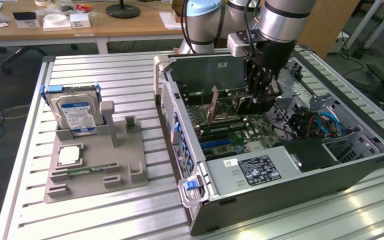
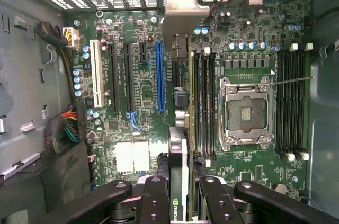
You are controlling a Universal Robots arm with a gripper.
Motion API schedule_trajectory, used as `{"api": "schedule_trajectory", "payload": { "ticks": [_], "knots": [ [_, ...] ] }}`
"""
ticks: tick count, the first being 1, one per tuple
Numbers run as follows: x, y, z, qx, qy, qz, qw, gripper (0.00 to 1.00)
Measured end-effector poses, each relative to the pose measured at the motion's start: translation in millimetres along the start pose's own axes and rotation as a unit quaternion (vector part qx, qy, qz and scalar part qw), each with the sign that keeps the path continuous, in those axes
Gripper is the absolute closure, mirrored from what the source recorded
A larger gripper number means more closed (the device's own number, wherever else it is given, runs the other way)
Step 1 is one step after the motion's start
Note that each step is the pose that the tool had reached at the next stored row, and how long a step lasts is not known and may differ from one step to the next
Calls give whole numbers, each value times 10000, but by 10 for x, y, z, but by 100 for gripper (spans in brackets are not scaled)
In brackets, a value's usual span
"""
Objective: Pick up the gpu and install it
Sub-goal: 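Insert the gpu into the slot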
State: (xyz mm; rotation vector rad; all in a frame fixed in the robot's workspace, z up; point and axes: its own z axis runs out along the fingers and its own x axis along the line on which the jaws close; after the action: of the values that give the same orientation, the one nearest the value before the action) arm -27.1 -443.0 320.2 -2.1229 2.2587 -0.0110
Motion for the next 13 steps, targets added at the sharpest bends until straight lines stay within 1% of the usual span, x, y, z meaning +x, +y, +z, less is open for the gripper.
{"api": "schedule_trajectory", "payload": {
  "ticks": [6,13],
  "knots": [
    [1,1,36,0,-1,0,10000,73],
    [1,1,40,0,0,0,10000,73]
  ]
}}
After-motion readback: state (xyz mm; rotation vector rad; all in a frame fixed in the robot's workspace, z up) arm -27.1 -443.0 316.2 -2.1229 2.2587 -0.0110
